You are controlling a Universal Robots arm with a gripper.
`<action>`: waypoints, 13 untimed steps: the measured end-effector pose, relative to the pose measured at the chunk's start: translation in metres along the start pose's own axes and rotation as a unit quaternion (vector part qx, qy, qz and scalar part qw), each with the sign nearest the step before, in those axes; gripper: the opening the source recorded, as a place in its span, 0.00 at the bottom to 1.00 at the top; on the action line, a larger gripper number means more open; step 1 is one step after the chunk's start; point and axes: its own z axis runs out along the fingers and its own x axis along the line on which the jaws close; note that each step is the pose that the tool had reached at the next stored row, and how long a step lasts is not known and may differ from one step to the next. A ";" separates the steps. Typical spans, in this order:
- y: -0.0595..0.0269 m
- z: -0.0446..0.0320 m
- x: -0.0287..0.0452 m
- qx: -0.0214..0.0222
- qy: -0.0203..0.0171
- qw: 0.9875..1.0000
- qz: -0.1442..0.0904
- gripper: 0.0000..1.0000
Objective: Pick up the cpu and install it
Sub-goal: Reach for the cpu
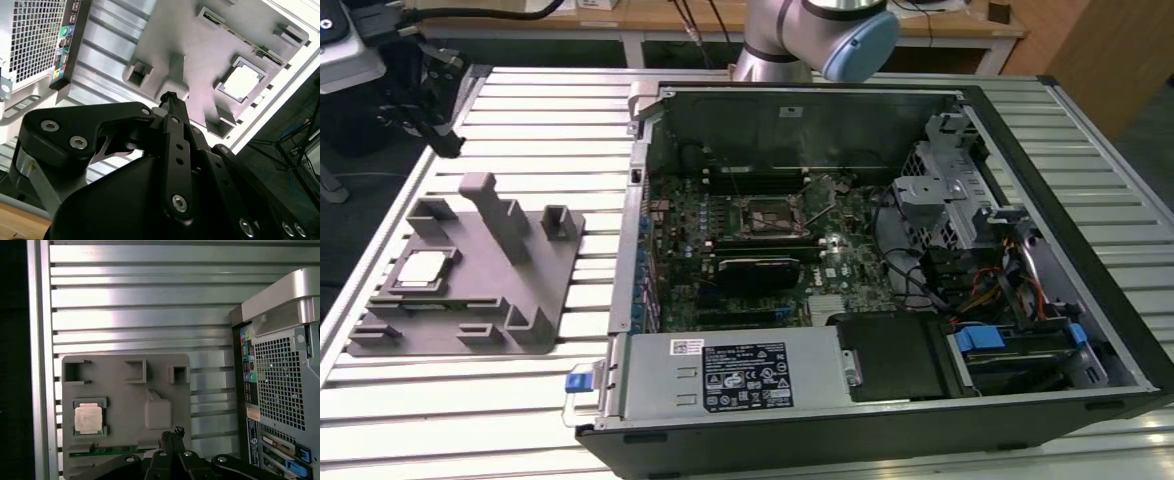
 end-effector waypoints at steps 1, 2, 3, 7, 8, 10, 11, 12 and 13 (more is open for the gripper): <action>-0.0004 0.0008 0.0019 0.000 0.000 1.000 0.000 0.11; -0.0008 0.0017 0.0037 0.000 0.000 1.000 0.000 0.11; -0.0012 0.0025 0.0054 0.000 0.000 1.000 0.000 0.11; -0.0027 0.0058 0.0126 0.000 0.000 1.000 0.000 0.11; -0.0031 0.0066 0.0145 0.000 0.000 1.000 0.000 0.11; -0.0038 0.0081 0.0182 0.000 0.000 1.000 0.000 0.11; -0.0041 0.0089 0.0199 0.000 0.000 1.000 0.000 0.11; -0.0042 0.0097 0.0215 0.000 0.000 1.000 0.000 0.11; -0.0044 0.0105 0.0229 0.000 0.000 1.000 0.000 0.11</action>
